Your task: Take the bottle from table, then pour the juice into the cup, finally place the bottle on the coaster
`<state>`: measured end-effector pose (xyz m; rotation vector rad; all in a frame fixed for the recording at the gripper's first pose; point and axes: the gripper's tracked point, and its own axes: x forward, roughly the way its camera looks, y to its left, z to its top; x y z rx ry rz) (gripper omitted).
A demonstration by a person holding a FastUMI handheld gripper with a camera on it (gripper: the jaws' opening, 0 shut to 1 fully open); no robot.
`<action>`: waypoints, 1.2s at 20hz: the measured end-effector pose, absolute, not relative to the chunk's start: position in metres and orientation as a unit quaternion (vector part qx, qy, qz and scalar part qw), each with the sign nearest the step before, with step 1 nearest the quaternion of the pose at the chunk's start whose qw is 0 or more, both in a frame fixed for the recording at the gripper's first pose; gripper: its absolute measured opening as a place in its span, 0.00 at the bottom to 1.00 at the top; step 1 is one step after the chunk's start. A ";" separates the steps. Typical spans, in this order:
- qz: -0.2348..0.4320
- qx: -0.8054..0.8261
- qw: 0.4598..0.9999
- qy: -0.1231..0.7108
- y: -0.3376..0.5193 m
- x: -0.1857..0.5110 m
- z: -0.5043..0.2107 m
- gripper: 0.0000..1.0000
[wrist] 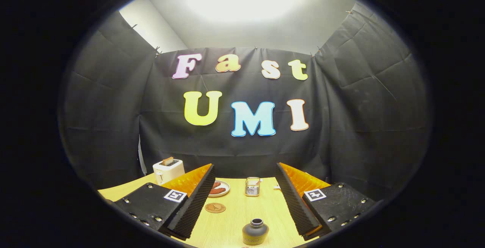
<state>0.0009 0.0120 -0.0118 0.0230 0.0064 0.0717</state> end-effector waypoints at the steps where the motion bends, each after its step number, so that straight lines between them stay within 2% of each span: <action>1: 0.038 0.011 0.999 0.004 0.012 0.002 -0.016 0.97; 14: 0.072 -0.008 0.996 0.054 0.012 0.013 -0.105 0.98; 24: 0.085 0.001 0.987 0.137 0.003 0.015 -0.193 0.98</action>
